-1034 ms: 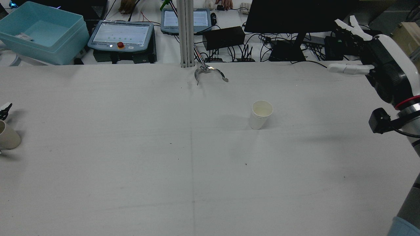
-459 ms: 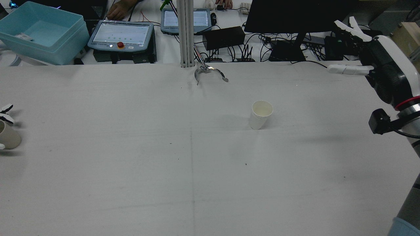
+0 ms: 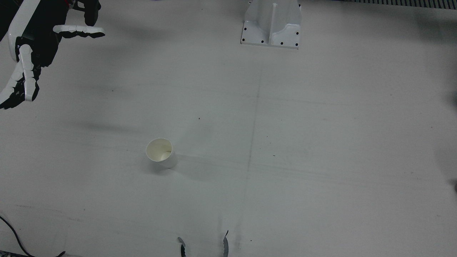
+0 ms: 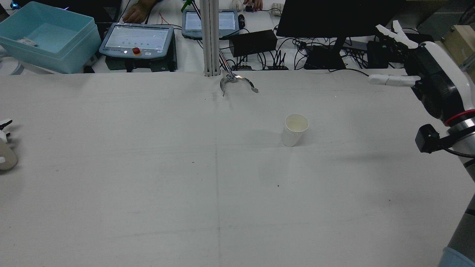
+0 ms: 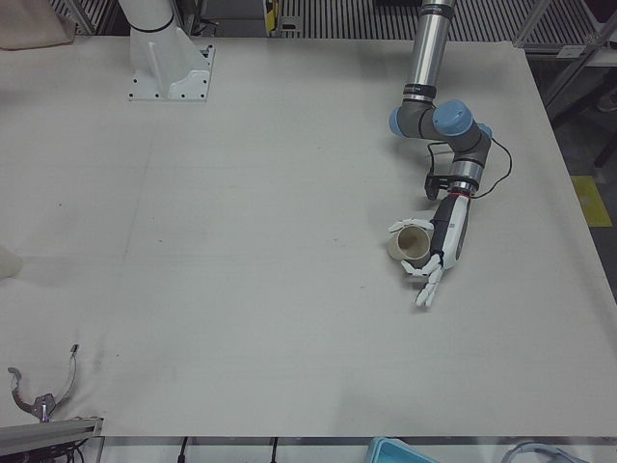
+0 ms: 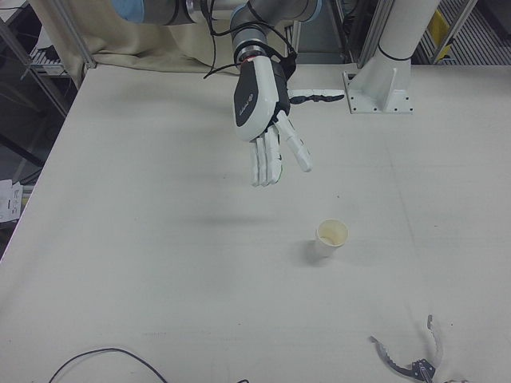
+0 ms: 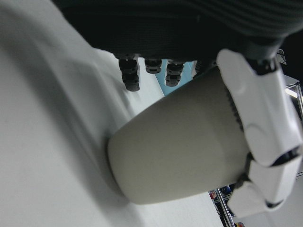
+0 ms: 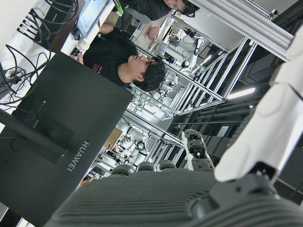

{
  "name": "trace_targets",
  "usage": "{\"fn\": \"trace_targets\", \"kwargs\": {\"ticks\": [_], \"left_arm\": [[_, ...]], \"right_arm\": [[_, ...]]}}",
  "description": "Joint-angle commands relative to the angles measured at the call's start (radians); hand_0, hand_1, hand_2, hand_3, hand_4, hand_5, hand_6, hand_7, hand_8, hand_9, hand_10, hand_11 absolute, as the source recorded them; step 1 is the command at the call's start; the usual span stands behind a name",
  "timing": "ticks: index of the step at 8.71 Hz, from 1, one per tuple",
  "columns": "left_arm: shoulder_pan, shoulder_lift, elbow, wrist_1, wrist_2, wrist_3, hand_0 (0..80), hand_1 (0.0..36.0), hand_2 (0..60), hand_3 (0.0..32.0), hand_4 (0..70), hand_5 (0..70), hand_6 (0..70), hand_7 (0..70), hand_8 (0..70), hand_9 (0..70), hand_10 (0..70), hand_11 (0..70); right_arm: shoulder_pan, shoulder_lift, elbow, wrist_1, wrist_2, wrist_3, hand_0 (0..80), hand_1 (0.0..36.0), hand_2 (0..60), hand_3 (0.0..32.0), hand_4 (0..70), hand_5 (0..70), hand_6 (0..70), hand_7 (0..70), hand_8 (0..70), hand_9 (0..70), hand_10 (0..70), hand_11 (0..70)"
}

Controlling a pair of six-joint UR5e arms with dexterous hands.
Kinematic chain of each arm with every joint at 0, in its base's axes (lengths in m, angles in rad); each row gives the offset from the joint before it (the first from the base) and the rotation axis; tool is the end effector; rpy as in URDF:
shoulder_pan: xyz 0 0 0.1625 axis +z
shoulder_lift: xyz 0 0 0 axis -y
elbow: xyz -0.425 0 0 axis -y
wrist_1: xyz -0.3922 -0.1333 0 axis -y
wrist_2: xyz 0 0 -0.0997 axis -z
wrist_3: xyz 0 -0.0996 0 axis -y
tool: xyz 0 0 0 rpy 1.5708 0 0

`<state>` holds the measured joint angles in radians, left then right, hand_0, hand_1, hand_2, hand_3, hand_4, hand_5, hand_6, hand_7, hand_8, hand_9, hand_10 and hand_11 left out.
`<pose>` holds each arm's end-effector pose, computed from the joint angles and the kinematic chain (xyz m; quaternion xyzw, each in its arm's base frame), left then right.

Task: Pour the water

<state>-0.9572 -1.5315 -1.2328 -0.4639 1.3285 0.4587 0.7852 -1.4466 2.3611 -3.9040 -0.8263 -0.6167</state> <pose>0.1322 -0.4608 0.8226 0.0248 0.7358 -0.6222 0.2661 -0.1264 -0.4103 0.3610 0.1764 -0.7243 0.6416 0.1805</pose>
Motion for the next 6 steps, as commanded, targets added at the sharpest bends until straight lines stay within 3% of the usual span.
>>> {"fn": "trace_targets", "kwargs": {"ticks": [1,2,4,6], "left_arm": [[-0.005,0.013,-0.081,0.04,-0.002,-0.032,48.7,36.0,60.0,0.0,30.9,70.0,5.3,11.4,3.4,6.1,7.9,14.3],[-0.005,0.017,-0.153,0.092,-0.002,-0.034,47.9,36.0,60.0,0.0,31.4,70.0,5.3,11.5,3.0,5.8,7.5,13.7],[-0.003,0.019,-0.238,0.16,-0.002,-0.049,46.3,36.0,60.0,0.0,27.3,70.0,4.9,10.9,2.4,5.1,6.7,12.4],[-0.003,0.019,-0.281,0.217,0.001,-0.08,45.6,36.0,60.0,0.0,28.8,70.0,5.1,11.4,2.2,5.1,6.4,11.8]], "right_arm": [[-0.006,0.003,-0.003,0.0,0.001,-0.002,42.2,8.9,5.8,0.0,3.8,1.8,0.1,0.0,0.7,0.8,0.0,0.0],[-0.012,0.009,-0.055,0.021,0.003,-0.006,42.4,8.9,5.8,0.0,4.1,2.0,0.3,0.0,0.8,0.8,0.0,0.0],[-0.02,0.02,-0.274,0.276,0.004,-0.005,41.9,8.9,6.7,0.0,4.1,1.2,0.3,0.0,1.1,1.3,0.0,0.4],[-0.03,0.061,-0.519,0.511,0.01,-0.005,42.5,9.2,6.6,0.0,3.4,1.2,0.0,0.0,1.0,0.7,0.0,0.0]]}}
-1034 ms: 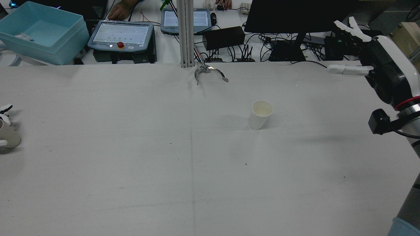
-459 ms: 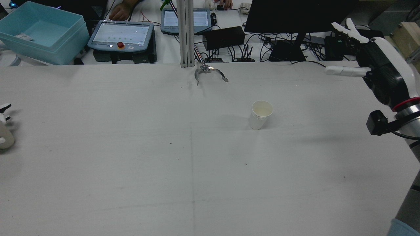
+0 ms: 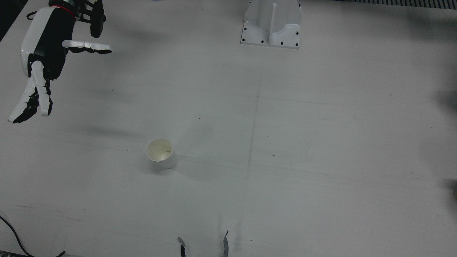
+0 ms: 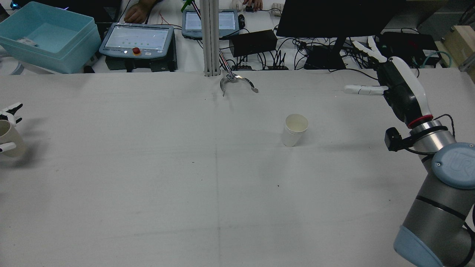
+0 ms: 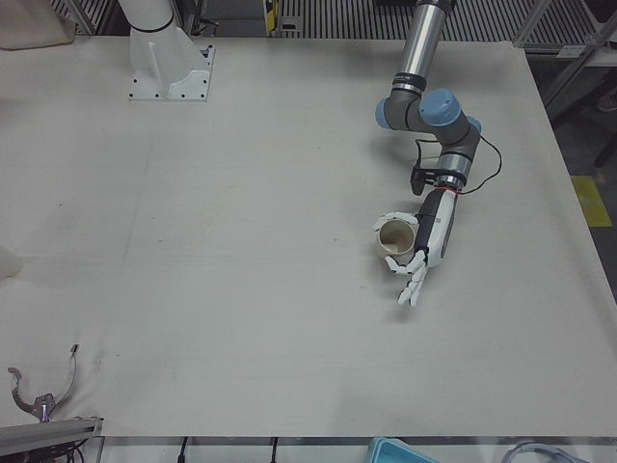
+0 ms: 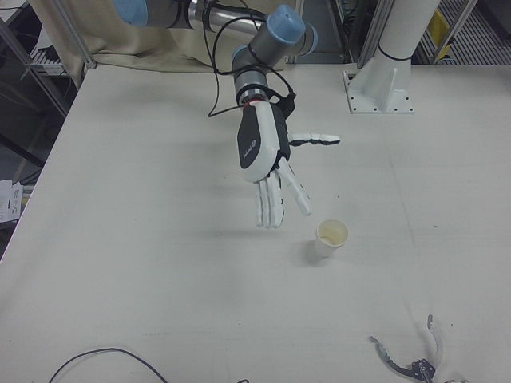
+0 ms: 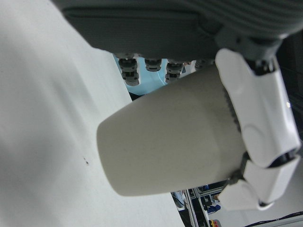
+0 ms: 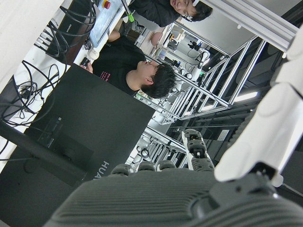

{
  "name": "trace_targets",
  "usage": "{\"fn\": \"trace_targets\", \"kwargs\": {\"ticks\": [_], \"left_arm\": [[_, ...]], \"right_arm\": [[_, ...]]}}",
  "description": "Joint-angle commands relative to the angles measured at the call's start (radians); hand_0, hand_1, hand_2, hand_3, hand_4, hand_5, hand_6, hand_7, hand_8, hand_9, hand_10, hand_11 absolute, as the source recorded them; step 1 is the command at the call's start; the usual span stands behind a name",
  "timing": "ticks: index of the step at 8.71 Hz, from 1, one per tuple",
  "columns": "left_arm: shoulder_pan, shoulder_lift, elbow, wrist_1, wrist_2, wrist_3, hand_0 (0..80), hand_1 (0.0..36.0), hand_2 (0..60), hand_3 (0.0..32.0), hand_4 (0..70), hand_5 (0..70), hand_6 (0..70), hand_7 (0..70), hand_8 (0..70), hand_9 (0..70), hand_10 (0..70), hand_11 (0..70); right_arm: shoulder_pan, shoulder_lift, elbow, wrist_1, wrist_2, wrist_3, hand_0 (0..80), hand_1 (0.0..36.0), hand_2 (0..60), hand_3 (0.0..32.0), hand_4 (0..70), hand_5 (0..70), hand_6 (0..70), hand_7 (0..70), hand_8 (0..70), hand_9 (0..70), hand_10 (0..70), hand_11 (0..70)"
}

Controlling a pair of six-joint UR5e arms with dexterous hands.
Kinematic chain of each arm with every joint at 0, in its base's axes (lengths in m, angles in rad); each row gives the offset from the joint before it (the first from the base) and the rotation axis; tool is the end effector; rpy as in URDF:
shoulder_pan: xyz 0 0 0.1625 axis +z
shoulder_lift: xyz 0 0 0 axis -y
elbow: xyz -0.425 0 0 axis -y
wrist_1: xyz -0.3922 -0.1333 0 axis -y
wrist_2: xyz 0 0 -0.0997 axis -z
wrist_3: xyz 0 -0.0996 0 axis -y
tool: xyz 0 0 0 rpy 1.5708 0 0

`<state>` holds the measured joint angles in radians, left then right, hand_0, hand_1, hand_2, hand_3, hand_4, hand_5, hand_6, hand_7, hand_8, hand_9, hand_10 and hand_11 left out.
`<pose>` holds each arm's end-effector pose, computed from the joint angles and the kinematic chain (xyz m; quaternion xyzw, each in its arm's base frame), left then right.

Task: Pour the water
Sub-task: 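Reach the right hand toward the white paper cup on the table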

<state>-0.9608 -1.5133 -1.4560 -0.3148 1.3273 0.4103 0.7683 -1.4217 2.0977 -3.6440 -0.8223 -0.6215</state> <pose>0.1413 -0.4768 0.7390 0.0044 0.7543 -0.6122 0.2374 -0.1897 -0.4630 0.4230 0.1697 -0.7311 0.6361 0.1792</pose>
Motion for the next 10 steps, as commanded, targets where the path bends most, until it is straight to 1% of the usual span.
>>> {"fn": "trace_targets", "kwargs": {"ticks": [1,2,3,4,5,6,7,8,9,10], "left_arm": [[0.001,0.002,-0.053,0.072,0.003,-0.036,43.8,36.0,60.0,0.0,28.3,70.0,5.1,11.3,2.2,5.0,6.4,11.8],[0.001,0.002,-0.053,0.072,0.003,-0.034,43.0,36.0,60.0,0.0,28.3,70.0,5.1,11.3,2.1,4.9,6.3,11.5],[0.001,0.002,-0.055,0.074,0.003,-0.034,43.0,36.0,60.0,0.0,28.2,70.0,5.0,11.2,1.9,4.8,6.2,11.4],[-0.001,0.002,-0.055,0.072,0.003,-0.036,42.0,36.0,60.0,0.0,27.9,70.0,4.7,10.9,1.8,4.6,6.2,11.3],[-0.003,0.002,-0.053,0.072,0.003,-0.037,42.3,36.0,60.0,0.0,27.9,70.0,4.7,10.7,1.8,4.5,6.1,11.3],[-0.001,0.002,-0.052,0.074,0.003,-0.038,42.6,36.0,60.0,0.0,28.3,70.0,4.7,11.0,1.8,4.6,6.1,11.3],[-0.001,0.002,-0.052,0.074,0.001,-0.038,42.4,36.0,60.0,0.0,28.1,70.0,4.6,10.8,1.8,4.5,6.1,11.3],[-0.003,0.002,-0.055,0.074,0.003,-0.038,42.5,36.0,60.0,0.0,28.1,70.0,4.5,10.7,1.8,4.4,6.2,11.3],[-0.003,0.004,-0.053,0.074,0.003,-0.038,42.2,36.0,60.0,0.0,27.9,70.0,4.5,10.7,1.8,4.5,6.2,11.3],[-0.003,0.002,-0.05,0.074,0.003,-0.038,42.4,36.0,60.0,0.0,28.1,70.0,4.6,10.9,1.8,4.5,6.1,11.2]], "right_arm": [[-0.032,0.053,-0.331,0.312,0.008,0.002,43.6,9.9,6.5,0.0,3.1,1.4,0.0,0.0,0.8,0.2,0.0,0.0],[-0.07,0.059,-0.372,0.33,0.038,0.002,45.6,11.0,6.1,0.0,2.8,1.7,0.0,0.0,0.5,0.0,0.0,0.0],[-0.143,0.06,-0.38,0.331,0.105,0.003,45.8,11.5,5.4,0.0,2.2,1.8,0.0,0.0,0.2,0.0,0.0,0.0],[-0.202,0.06,-0.38,0.329,0.153,0.002,45.8,11.2,4.2,0.0,0.6,1.5,0.0,0.0,0.0,0.0,0.0,0.0],[-0.228,0.06,-0.381,0.329,0.173,0.0,45.5,11.2,4.7,0.0,0.0,0.6,0.0,0.0,0.0,0.0,0.0,0.0],[-0.234,0.075,-0.439,0.355,0.186,0.008,44.3,10.6,5.2,0.0,0.0,0.2,0.0,0.0,0.0,0.0,0.0,0.0],[-0.234,0.082,-0.511,0.451,0.189,0.008,43.6,10.3,5.6,0.0,0.0,0.3,0.0,0.0,0.0,0.0,0.0,0.0],[-0.233,0.083,-0.542,0.537,0.201,0.009,43.0,10.0,5.8,0.0,0.0,0.2,0.0,0.0,0.0,0.0,0.0,0.0],[-0.233,0.087,-0.535,0.55,0.231,0.028,43.2,10.1,5.9,0.0,0.0,0.6,0.0,0.0,0.0,0.0,0.0,0.0],[-0.233,0.102,-0.541,0.55,0.248,0.078,44.6,10.8,6.4,0.0,1.6,2.0,0.0,0.0,0.0,0.0,0.0,0.0]]}}
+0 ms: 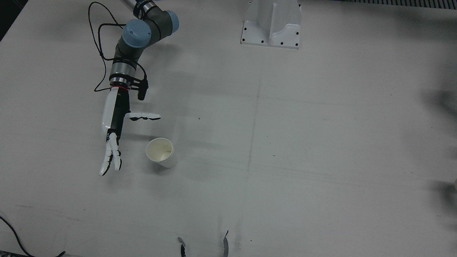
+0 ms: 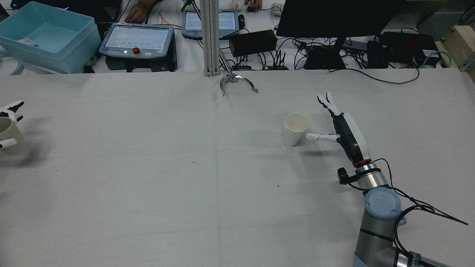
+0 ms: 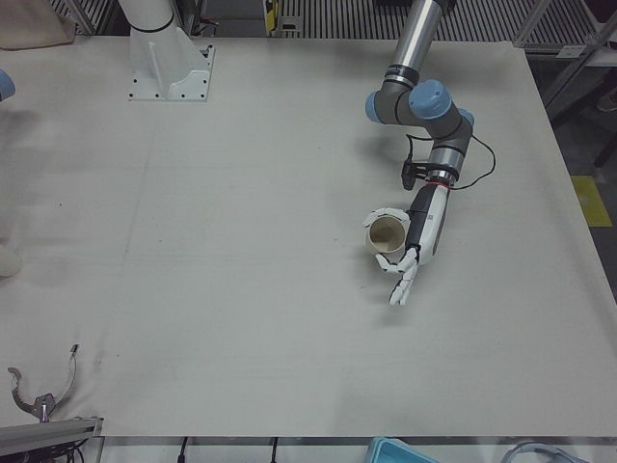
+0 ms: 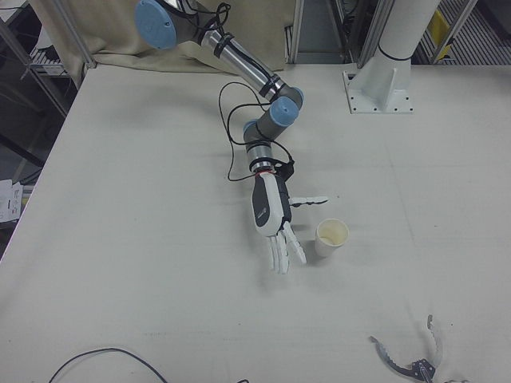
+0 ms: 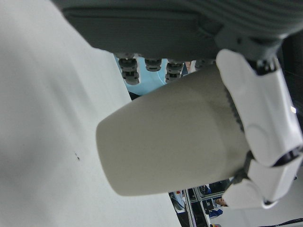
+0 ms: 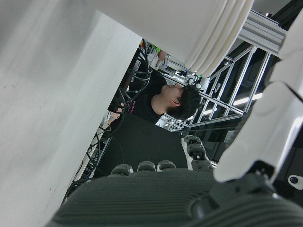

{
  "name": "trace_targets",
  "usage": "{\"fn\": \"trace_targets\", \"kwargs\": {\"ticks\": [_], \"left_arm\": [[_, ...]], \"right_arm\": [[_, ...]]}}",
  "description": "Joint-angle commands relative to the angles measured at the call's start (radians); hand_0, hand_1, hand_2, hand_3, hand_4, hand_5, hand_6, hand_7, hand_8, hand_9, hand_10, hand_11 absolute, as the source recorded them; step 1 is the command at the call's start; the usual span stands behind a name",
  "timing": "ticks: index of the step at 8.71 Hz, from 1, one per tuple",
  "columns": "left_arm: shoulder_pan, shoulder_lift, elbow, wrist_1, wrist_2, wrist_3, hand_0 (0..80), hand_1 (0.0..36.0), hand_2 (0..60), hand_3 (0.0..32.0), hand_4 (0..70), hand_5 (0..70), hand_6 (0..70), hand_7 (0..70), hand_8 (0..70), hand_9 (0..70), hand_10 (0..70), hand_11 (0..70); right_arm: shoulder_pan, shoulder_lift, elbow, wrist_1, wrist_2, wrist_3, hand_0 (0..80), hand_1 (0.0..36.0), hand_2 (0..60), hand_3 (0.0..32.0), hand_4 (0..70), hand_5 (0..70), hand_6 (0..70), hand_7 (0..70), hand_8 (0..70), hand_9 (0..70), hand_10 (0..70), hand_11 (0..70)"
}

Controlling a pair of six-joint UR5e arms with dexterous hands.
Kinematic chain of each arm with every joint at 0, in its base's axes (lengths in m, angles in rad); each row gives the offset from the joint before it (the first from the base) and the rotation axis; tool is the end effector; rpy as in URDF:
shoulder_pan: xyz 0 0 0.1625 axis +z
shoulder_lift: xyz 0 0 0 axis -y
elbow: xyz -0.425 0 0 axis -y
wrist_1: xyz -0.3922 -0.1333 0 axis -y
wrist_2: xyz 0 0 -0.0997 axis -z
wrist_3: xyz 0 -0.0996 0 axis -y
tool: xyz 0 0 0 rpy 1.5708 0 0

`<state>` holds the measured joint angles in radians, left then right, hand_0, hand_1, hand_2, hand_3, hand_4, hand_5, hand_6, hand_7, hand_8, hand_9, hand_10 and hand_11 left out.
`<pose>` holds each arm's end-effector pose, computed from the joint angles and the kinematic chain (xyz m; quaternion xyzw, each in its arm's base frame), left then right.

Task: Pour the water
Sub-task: 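Reach the right hand toward the white paper cup on the table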

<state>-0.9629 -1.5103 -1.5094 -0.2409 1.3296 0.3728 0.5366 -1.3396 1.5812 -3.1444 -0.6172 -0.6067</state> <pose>0.1403 -0.4767 0.7219 -0.0078 0.7467 -0.6237 0.2310 -0.3697 -0.4695 0.5656 0.1289 -0.7429 0.6383 0.1555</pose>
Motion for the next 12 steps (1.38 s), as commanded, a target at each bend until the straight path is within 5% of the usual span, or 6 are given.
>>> {"fn": "trace_targets", "kwargs": {"ticks": [1,4,7,12], "left_arm": [[0.0,0.001,0.005,0.0,0.0,0.0,42.6,36.0,60.0,0.0,28.0,70.0,4.6,10.8,1.8,4.4,6.1,11.2],[0.0,0.001,0.009,-0.001,-0.001,0.0,42.6,36.0,60.0,0.0,27.9,70.0,4.5,10.6,1.7,4.4,6.1,11.2],[0.0,0.001,0.009,-0.001,0.0,-0.002,42.3,36.0,60.0,0.0,27.9,70.0,4.3,10.2,1.7,4.3,6.1,11.2],[0.0,0.021,0.006,-0.005,-0.001,-0.002,43.5,36.0,60.0,0.0,29.0,70.0,4.4,10.2,1.8,4.4,6.3,11.4]], "right_arm": [[-0.001,0.028,-0.026,0.05,0.056,0.083,45.6,11.4,6.8,0.0,2.3,2.4,0.0,0.0,0.0,0.0,0.0,0.0],[-0.012,0.036,-0.037,0.05,0.057,0.084,45.4,11.8,8.6,0.0,3.0,3.7,0.2,0.9,0.0,0.0,0.0,0.0],[-0.021,0.118,-0.19,0.052,0.065,0.087,44.6,11.4,9.4,0.0,4.0,4.4,1.0,2.0,0.0,0.0,0.0,0.0],[-0.053,0.154,-0.184,0.049,0.065,0.084,44.4,11.1,9.0,0.0,4.1,3.5,0.6,1.0,0.0,0.0,0.0,0.0]]}}
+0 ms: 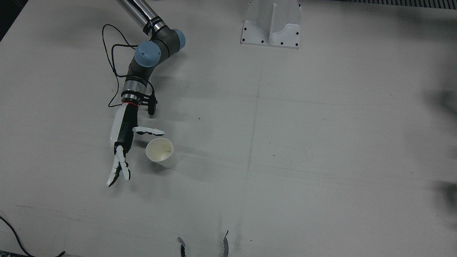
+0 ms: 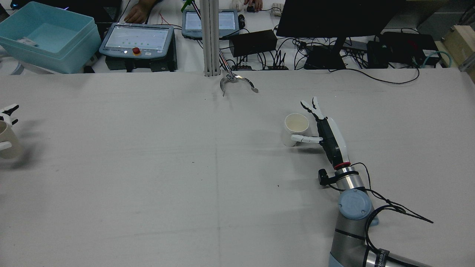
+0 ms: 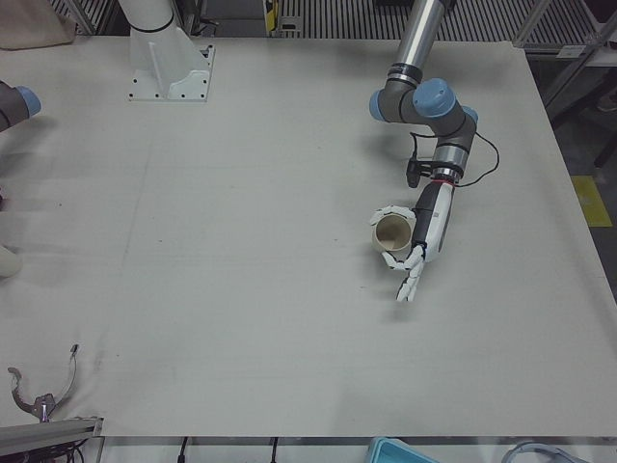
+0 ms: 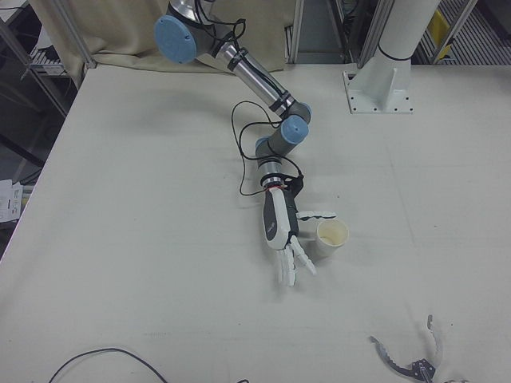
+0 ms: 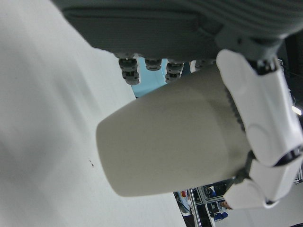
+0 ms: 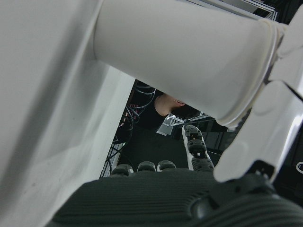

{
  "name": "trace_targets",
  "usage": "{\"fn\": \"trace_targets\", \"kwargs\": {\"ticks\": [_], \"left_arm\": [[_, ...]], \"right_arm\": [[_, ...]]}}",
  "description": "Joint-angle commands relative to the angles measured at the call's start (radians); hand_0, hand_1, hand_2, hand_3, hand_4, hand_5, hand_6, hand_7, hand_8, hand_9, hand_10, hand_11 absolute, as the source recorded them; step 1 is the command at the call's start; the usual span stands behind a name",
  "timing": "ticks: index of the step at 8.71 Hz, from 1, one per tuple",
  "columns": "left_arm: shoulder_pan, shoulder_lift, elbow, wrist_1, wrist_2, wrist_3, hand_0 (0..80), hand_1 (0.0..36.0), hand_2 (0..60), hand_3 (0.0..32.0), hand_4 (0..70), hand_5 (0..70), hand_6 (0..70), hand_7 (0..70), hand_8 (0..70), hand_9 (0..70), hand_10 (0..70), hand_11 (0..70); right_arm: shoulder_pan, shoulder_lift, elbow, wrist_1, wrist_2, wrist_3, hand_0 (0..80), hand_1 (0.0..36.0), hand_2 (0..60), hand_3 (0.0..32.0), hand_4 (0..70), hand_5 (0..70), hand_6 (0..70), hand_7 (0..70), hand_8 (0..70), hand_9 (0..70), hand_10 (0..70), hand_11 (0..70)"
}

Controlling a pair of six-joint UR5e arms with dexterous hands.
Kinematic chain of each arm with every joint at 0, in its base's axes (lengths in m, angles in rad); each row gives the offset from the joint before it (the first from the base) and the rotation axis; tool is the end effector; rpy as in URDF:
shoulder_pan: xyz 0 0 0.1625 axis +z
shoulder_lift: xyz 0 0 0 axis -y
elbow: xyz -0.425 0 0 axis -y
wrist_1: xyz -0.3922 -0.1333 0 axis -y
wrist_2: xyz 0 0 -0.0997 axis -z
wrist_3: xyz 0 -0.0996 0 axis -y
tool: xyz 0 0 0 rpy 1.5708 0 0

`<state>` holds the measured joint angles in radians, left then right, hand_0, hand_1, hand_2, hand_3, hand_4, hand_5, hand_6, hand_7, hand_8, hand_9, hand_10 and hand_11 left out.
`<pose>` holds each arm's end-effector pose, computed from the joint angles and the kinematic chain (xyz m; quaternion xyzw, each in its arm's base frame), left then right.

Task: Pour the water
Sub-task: 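Close the right hand fingers around the white paper cup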

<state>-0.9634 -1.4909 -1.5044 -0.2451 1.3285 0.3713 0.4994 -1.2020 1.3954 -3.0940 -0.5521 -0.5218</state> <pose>0.1335 -0.4676 0.7330 -0.0061 0.7402 -0.6303 0.2342 -0.4334 -0.4848 0.5679 0.1031 -0.7429 0.6510 0.1168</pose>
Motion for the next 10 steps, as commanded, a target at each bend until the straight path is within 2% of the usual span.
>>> {"fn": "trace_targets", "kwargs": {"ticks": [1,3,4,5,6,7,8,9,10], "left_arm": [[0.0,0.001,0.003,0.0,0.0,0.001,43.4,36.0,60.0,0.0,28.8,70.0,4.4,10.3,1.7,4.4,6.4,11.5],[0.0,0.001,0.003,0.0,0.0,0.0,43.3,36.0,60.0,0.0,28.6,70.0,4.4,10.1,1.9,4.6,6.4,11.5],[0.0,0.001,0.001,0.0,0.0,0.0,43.4,36.0,60.0,0.0,28.4,70.0,4.4,10.0,1.8,4.5,6.4,11.5],[-0.001,0.003,0.001,0.0,0.0,0.0,43.7,36.0,60.0,0.0,28.5,70.0,4.4,10.0,1.9,4.6,6.4,11.5],[-0.001,0.003,-0.002,0.0,0.0,0.0,44.1,36.0,60.0,0.0,28.6,70.0,4.4,10.0,1.8,4.5,6.4,11.5],[0.0,0.001,-0.003,0.0,0.0,0.001,44.8,36.0,60.0,0.0,28.7,70.0,4.4,10.0,1.9,4.6,6.4,11.6],[0.0,0.003,-0.003,0.0,0.0,0.001,45.4,36.0,60.0,0.0,28.9,70.0,4.4,10.0,2.0,4.5,6.4,11.7],[0.0,0.006,-0.003,0.001,0.0,0.001,45.5,36.0,60.0,0.0,28.9,70.0,4.5,10.3,2.0,4.7,6.5,11.8],[0.0,0.006,-0.007,0.001,0.0,0.001,45.7,36.0,60.0,0.0,28.9,70.0,4.6,10.2,2.0,4.7,6.5,11.9]], "right_arm": [[-0.018,0.024,-0.001,-0.002,0.0,-0.003,44.5,11.1,8.9,0.0,4.4,3.5,0.8,1.2,0.0,0.0,0.0,0.0],[-0.018,0.028,-0.001,-0.002,0.0,-0.003,45.2,11.6,10.9,0.0,7.1,4.8,3.3,6.4,1.0,0.9,0.1,1.0],[-0.019,0.036,-0.003,-0.002,0.0,-0.003,45.4,11.6,12.1,0.0,8.5,7.4,7.4,15.0,3.8,6.6,3.1,5.6],[-0.019,0.038,-0.003,-0.002,0.0,-0.006,45.3,11.0,14.3,0.0,11.6,16.9,14.0,29.5,10.6,18.9,9.3,14.5],[-0.024,0.042,-0.006,-0.005,0.0,-0.01,43.4,8.4,15.4,0.0,14.9,34.1,24.5,46.0,23.5,37.6,17.1,25.4],[-0.035,0.042,-0.006,-0.005,0.0,-0.011,43.0,7.3,18.0,0.0,16.8,55.2,35.5,59.8,36.9,53.7,24.4,35.8],[-0.039,0.042,-0.006,-0.005,0.0,-0.011,44.1,8.5,24.8,0.0,18.7,68.6,43.6,70.0,45.9,65.5,30.4,43.9],[-0.039,0.042,-0.004,-0.003,0.0,-0.009,44.1,8.5,27.0,0.0,20.1,70.0,47.0,70.0,49.1,69.9,33.0,47.1],[-0.038,0.042,-0.004,-0.003,0.001,-0.007,43.9,8.3,26.9,0.0,20.4,70.0,46.5,70.0,48.9,69.5,32.8,46.9]]}}
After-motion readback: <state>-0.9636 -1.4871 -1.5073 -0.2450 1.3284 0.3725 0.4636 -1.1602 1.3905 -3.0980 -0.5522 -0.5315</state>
